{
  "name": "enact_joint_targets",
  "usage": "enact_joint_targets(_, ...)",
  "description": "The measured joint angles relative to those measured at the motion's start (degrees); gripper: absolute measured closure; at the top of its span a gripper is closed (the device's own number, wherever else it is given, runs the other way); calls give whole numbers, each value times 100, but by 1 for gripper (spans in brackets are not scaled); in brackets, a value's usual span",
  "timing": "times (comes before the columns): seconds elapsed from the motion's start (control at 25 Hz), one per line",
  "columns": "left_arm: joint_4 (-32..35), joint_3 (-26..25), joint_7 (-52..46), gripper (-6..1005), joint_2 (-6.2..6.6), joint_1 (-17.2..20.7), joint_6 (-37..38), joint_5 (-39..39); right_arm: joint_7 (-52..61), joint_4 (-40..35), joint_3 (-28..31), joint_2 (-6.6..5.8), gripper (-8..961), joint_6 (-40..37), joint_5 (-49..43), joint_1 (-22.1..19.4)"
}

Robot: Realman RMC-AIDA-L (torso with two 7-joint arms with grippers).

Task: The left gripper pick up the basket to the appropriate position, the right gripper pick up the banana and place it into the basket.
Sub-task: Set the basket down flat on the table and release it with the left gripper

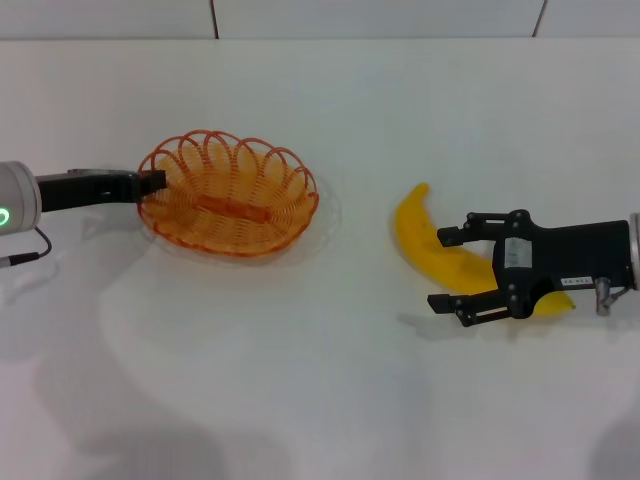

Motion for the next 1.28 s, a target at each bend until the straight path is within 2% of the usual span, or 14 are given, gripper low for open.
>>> enact_joint_targets(1.28,-141,4,204,819,-10,55,-69,-116,32,9,-95,0,64,-20,-37,10)
